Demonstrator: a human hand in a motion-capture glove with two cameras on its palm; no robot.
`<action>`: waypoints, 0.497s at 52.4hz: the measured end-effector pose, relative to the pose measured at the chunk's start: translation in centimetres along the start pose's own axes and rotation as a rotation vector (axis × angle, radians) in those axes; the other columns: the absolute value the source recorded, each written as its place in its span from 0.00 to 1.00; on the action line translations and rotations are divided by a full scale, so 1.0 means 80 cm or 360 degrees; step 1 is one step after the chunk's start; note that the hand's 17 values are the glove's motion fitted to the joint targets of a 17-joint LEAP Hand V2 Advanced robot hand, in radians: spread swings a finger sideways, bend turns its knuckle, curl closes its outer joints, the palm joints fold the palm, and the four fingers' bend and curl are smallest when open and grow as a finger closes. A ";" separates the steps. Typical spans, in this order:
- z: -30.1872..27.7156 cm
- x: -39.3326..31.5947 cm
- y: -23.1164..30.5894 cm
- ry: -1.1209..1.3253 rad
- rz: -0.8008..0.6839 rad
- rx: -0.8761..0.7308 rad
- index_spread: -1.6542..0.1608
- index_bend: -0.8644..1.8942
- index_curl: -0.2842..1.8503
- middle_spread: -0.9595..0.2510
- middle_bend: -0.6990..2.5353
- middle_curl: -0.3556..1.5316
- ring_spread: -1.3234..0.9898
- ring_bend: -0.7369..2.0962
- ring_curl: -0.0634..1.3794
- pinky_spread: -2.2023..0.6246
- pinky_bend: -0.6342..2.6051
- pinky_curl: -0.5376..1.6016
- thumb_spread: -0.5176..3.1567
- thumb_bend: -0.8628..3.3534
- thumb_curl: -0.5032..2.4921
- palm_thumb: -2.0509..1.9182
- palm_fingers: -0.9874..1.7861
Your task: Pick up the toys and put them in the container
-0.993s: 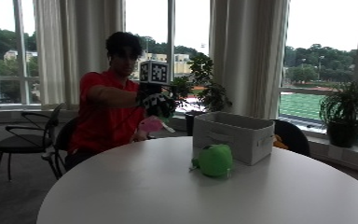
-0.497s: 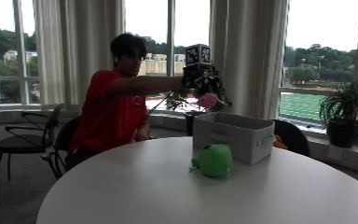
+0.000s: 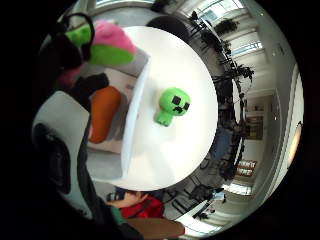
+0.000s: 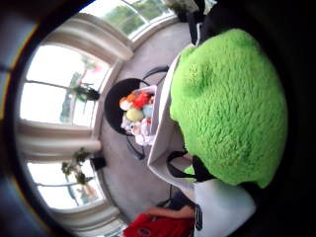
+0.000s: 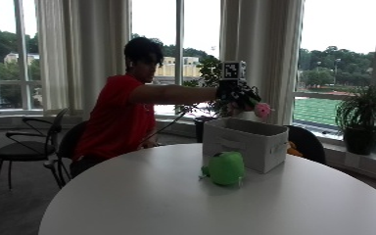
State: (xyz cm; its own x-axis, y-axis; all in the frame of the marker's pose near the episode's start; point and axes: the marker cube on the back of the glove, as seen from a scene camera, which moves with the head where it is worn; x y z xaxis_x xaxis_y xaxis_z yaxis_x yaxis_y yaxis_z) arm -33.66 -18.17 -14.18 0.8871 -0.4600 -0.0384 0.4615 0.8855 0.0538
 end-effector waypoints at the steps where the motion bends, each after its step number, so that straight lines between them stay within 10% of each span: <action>1: 0.003 0.003 -0.002 0.0023 0.0092 -0.0022 0.63 0.35 0.62 0.44 0.33 0.46 0.37 0.58 0.42 0.62 0.55 0.46 0.30 0.22 0.50 0.67 0.59; 12: 0.013 0.015 0.003 0.0096 0.0195 -0.0114 0.66 0.32 0.48 0.62 0.27 0.42 0.49 0.48 0.35 0.71 0.63 0.48 0.41 0.19 0.42 0.58 0.29; 17: 0.010 0.034 0.022 0.0027 0.0021 -0.0110 0.67 0.33 0.43 0.67 0.27 0.41 0.53 0.45 0.32 0.74 0.63 0.47 0.42 0.19 0.39 0.55 0.28; 26: 0.020 0.122 0.036 0.0127 0.0499 -0.0005 0.68 0.35 0.37 0.70 0.26 0.40 0.56 0.42 0.30 0.78 0.62 0.45 0.43 0.19 0.35 0.52 0.30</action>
State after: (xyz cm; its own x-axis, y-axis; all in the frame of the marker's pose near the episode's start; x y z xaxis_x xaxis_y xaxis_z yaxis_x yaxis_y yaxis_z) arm -23.65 -20.26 -12.78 0.9825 -0.1582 -0.0987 0.1656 0.9835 0.0726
